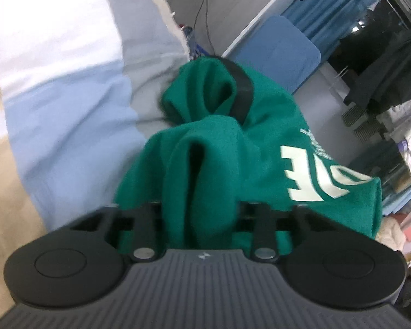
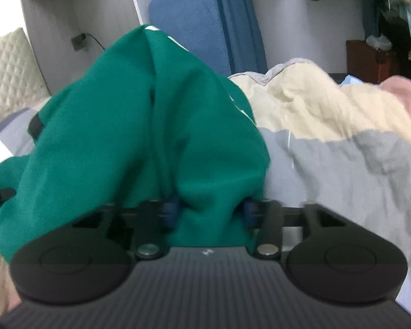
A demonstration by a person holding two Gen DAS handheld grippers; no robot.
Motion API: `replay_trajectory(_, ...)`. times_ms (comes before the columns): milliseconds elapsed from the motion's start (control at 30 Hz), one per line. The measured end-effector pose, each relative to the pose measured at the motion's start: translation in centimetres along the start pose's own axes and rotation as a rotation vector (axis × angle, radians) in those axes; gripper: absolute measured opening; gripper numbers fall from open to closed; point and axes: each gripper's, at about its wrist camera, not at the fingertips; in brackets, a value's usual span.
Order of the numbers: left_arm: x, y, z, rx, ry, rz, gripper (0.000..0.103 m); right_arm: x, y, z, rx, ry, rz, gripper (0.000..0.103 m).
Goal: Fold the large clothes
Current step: 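Grasp the green hoodie fabric with the right tool while the left tool grasps another part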
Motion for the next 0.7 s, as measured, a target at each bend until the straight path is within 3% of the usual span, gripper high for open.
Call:
replay_trajectory(67, -0.6, 0.2, -1.0, -0.008, -0.016, 0.016, 0.021, -0.1, 0.4, -0.9, -0.006, -0.008, -0.006, 0.02)
replay_trajectory(233, -2.0, 1.0, -5.2, -0.053, -0.039, 0.038, 0.015, 0.8, 1.6, -3.8, -0.033, -0.046, -0.09, 0.014)
replay_trajectory(367, -3.9, 2.5, -10.1, -0.098, -0.052, 0.055, 0.012, -0.1, 3.3, -8.3, -0.102, -0.049, -0.062, 0.008)
replay_trajectory(700, -8.8, 3.9, -25.2, -0.203, -0.111, 0.132, 0.011, -3.9, 3.7, -19.9, -0.202, -0.076, -0.054, 0.006)
Point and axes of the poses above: each gripper's, at about its wrist camera, not at the fingertips, and z roughly the way its jaws point, x to its left, y to its top, and after that the axes turned 15 degrees about -y, right-handed
